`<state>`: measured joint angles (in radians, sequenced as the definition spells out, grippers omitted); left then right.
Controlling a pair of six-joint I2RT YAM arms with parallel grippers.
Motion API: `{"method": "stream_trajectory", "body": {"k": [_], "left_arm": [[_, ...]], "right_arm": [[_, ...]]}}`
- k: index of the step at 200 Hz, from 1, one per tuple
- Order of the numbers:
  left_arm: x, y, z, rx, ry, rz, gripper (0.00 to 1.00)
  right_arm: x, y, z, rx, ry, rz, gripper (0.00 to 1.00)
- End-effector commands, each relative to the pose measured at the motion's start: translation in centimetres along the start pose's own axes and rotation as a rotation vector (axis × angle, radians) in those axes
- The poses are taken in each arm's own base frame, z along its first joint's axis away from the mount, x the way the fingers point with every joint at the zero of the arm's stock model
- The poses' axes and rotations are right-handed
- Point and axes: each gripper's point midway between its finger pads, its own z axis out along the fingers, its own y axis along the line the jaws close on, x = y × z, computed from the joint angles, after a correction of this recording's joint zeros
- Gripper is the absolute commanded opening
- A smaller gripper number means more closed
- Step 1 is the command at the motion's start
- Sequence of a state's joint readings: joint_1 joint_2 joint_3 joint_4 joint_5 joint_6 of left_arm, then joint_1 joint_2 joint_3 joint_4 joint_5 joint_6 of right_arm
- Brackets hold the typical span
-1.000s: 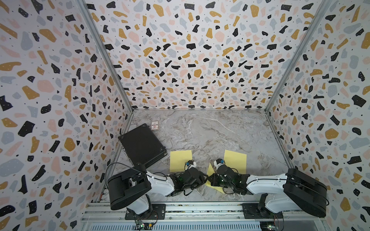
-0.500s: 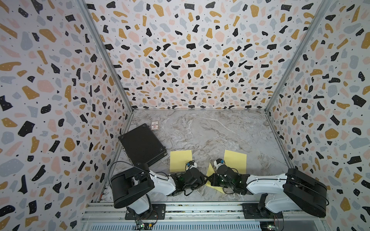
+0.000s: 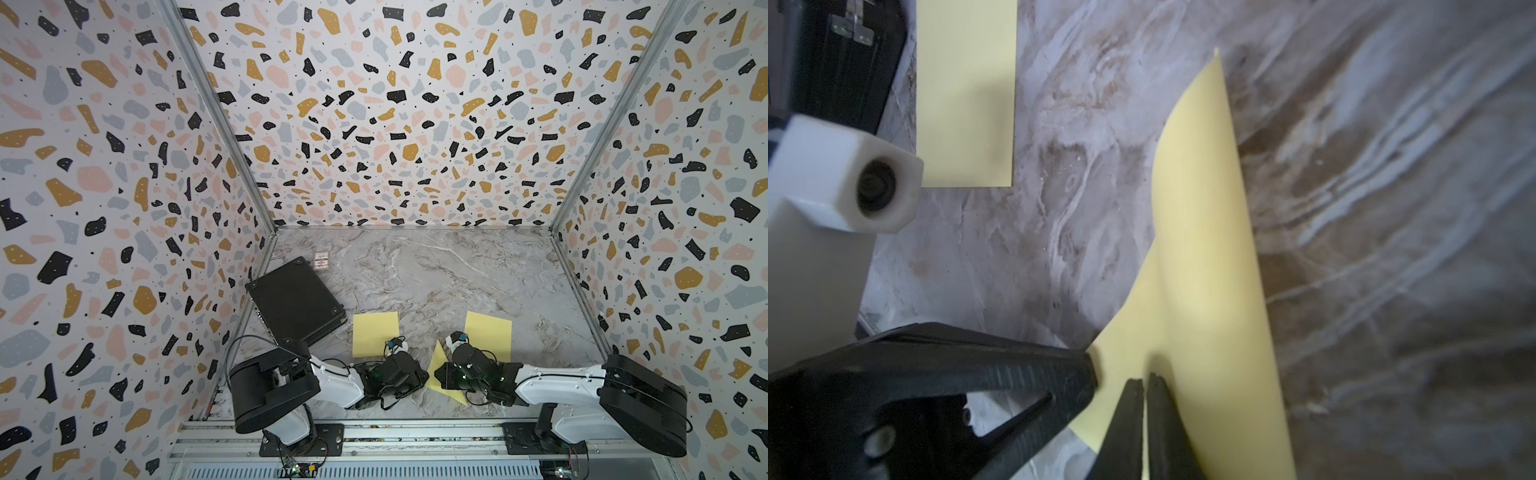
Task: Fold the square paper diagonally
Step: Fold the paper at the center of the board.
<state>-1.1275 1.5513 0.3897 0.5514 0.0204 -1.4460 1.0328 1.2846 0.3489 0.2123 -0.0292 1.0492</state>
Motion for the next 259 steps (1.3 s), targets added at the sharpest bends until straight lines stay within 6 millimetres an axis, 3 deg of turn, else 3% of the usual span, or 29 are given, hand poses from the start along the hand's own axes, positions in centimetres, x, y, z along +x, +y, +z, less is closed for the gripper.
{"method": "stream_trajectory", "body": {"k": [1,24,57,78,132,159,210,259], "left_arm": [[0.9,3.9,-0.4,-0.129,0.025,0.033,0.07],[1.1,4.1,-0.4,-0.135,0.033,0.045,0.06],[1.3,4.2,-0.4,-0.152,0.036,0.072,0.05],[1.4,4.2,-0.5,-0.153,0.036,0.082,0.05],[1.3,4.1,-0.6,-0.155,0.033,0.088,0.07],[1.4,4.1,-0.6,-0.155,0.035,0.093,0.09],[1.3,4.3,-0.8,-0.163,0.028,0.099,0.25],[1.1,4.7,-1.2,-0.182,0.017,0.107,0.26]], "right_arm": [[-0.1,-0.7,-1.0,0.064,0.003,-0.030,0.19],[-1.2,0.3,-2.4,0.074,-0.017,-0.075,0.33],[-2.1,-0.7,-4.3,0.204,-0.009,-0.169,0.50],[-2.4,-0.9,-4.2,0.233,0.003,-0.216,0.54],[-2.0,-1.0,-2.0,0.216,0.084,-0.255,0.53],[-1.5,-1.0,-1.6,0.195,0.103,-0.267,0.52],[-0.1,-1.3,-1.0,0.150,0.141,-0.271,0.48],[0.5,-1.7,-1.0,0.146,0.161,-0.283,0.46]]}}
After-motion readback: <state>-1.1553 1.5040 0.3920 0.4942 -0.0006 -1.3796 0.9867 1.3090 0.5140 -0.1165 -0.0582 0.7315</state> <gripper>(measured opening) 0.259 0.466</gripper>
